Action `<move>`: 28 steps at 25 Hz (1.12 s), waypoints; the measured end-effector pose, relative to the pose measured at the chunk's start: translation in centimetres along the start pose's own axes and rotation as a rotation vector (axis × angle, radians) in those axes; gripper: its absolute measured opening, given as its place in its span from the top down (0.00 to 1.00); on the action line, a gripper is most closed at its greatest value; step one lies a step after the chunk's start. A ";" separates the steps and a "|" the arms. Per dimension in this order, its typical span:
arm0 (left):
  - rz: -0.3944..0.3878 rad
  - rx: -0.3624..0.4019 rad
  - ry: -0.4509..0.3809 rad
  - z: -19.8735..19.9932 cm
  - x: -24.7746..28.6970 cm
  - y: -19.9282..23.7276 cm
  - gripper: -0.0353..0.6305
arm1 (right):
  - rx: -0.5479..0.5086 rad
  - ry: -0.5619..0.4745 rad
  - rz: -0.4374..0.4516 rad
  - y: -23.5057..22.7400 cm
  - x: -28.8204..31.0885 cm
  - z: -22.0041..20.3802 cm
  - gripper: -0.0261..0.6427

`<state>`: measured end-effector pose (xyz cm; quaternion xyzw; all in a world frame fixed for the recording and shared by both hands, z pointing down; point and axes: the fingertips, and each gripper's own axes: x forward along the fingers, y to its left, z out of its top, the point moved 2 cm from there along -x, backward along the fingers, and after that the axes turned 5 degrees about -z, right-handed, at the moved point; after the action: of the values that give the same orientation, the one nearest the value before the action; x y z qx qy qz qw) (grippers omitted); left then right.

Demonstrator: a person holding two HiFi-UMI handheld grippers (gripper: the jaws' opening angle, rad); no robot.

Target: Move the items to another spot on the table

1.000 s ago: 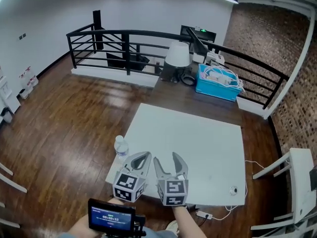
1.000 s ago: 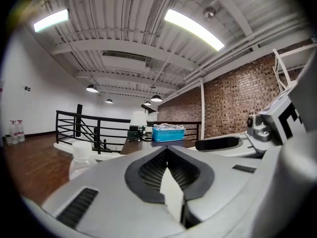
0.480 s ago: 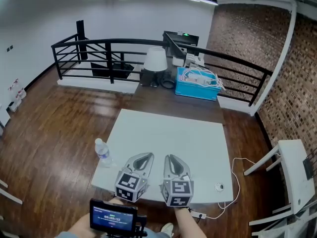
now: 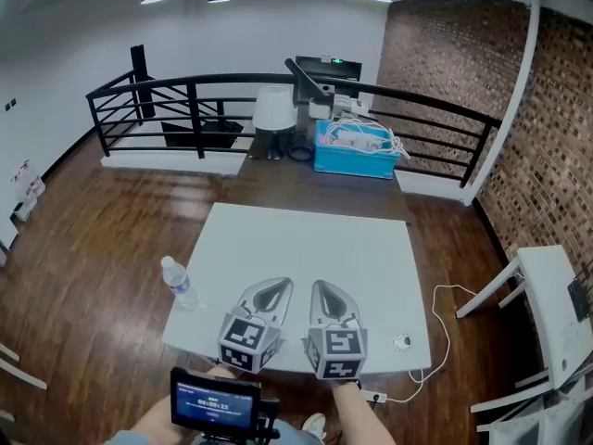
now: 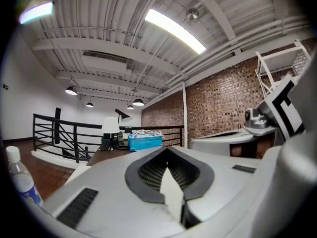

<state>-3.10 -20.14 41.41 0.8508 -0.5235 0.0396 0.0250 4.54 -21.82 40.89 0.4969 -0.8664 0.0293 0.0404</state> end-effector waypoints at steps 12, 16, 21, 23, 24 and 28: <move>0.021 0.006 0.008 0.3 0.7 0.5 0.93 | -0.012 0.010 0.009 -0.6 1.0 -0.2 0.95; 0.027 0.012 0.011 0.3 0.5 0.5 0.93 | -0.015 0.002 0.013 -0.4 1.1 0.1 0.95; 0.032 0.012 0.019 0.0 0.3 0.5 0.93 | -0.011 0.006 0.020 -0.1 1.1 0.0 0.95; 0.035 0.015 0.020 0.0 0.1 0.5 0.93 | -0.006 0.006 0.024 -0.1 1.1 -0.1 0.95; 0.037 0.018 0.020 0.1 0.1 0.5 0.93 | -0.001 0.004 0.027 -0.1 1.0 -0.1 0.95; 0.042 0.023 0.024 0.0 -0.2 0.5 0.93 | 0.007 -0.002 0.035 0.1 0.9 0.1 0.95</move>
<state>-3.60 -20.16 41.39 0.8392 -0.5405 0.0560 0.0207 3.98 -22.58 40.87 0.4817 -0.8749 0.0323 0.0372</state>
